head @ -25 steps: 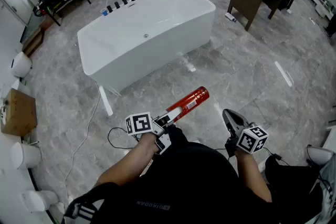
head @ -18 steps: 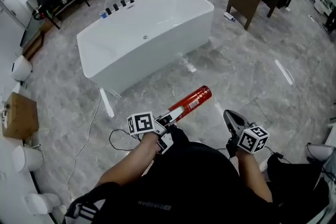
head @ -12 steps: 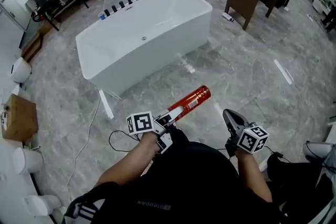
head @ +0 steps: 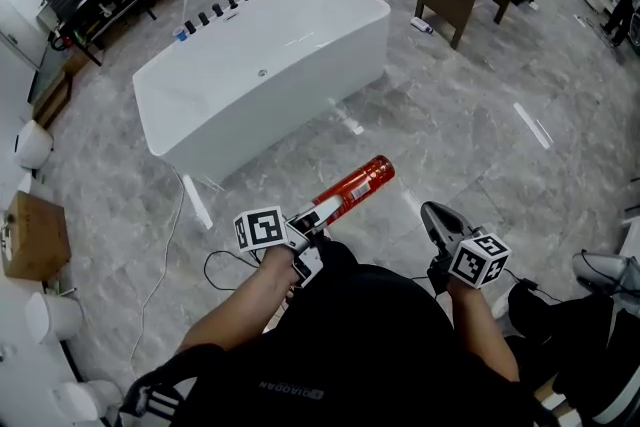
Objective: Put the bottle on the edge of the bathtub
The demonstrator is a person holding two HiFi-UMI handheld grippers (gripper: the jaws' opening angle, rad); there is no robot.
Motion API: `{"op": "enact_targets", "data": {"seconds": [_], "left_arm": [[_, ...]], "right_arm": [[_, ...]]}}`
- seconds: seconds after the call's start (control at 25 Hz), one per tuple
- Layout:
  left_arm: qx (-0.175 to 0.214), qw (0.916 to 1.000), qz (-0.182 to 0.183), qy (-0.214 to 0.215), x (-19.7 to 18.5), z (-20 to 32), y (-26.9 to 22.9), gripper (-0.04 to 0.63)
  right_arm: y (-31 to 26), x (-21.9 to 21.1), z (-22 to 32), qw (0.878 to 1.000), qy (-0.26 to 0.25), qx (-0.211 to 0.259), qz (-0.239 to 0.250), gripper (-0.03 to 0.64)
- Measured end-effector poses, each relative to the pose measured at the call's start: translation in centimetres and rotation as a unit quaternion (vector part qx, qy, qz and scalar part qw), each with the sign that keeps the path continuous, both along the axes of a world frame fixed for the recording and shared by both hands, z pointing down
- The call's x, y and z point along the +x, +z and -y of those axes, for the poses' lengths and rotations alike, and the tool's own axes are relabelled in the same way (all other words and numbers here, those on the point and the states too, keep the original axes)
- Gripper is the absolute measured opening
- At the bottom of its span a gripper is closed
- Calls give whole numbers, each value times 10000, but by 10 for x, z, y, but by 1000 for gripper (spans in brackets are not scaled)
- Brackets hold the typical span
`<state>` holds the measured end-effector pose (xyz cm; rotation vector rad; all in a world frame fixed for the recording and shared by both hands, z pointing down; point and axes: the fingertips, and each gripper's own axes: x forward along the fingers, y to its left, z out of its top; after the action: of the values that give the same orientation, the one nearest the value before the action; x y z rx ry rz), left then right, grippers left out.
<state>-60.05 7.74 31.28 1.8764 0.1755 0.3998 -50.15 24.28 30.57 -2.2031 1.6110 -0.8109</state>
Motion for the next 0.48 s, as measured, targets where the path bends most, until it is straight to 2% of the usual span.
{"op": "enact_targets", "data": {"seconds": [0.2,0.36,0.48], "left_arm": [[-17,10000,-69,21,11,-5,-3,301],[-102,9998,-140,67,35,-9,-10,301],[-130,9997,-135,153,33,-15,-8,301]], "right_arm": [[3,7,-12,9999,104,-132,-25,40],[1,29,-19,9996,243,-119,15,40],[4,21,-28,9992,374,-93,57,40]]}}
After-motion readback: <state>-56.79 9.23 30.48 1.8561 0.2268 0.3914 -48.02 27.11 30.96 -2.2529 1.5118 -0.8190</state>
